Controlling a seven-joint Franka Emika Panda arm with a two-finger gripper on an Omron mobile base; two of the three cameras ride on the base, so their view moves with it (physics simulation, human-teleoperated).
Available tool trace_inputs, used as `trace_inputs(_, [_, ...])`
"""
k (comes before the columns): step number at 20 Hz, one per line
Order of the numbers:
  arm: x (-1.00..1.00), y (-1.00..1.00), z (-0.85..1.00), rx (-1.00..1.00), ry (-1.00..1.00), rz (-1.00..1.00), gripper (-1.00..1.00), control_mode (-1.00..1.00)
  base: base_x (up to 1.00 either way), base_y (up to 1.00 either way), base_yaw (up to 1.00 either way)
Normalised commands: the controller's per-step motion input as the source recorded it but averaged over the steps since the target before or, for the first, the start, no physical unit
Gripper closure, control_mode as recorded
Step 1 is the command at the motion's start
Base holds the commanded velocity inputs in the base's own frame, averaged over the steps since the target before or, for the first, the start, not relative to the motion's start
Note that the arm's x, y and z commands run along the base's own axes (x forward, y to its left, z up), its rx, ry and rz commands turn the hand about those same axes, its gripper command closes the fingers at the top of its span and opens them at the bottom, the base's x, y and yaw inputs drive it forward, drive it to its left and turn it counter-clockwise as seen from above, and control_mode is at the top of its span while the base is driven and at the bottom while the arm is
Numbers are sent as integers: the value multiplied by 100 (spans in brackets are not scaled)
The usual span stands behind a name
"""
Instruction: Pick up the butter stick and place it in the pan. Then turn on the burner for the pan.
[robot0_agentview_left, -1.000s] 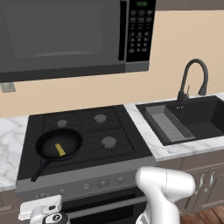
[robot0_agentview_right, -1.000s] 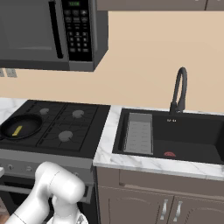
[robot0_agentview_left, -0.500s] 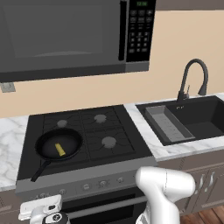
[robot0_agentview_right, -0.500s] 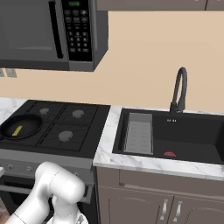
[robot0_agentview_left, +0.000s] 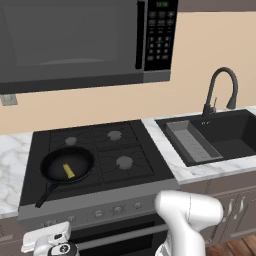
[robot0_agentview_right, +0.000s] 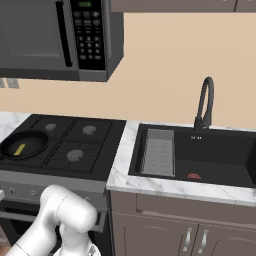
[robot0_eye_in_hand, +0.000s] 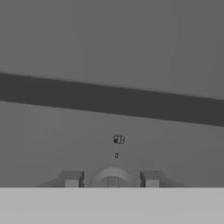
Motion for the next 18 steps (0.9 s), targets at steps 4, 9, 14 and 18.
trace_inputs(4, [0, 0, -1, -10, 0, 0, 100, -100, 0, 0, 0])
trace_inputs(9, [0, 0, -3, -9, 0, 0, 100, -100, 0, 0, 0])
trace_inputs(14, [0, 0, -5, -9, 0, 0, 100, -100, 0, 0, 0])
trace_inputs(18, [0, 0, -6, -9, 0, 0, 100, -100, 0, 0, 0])
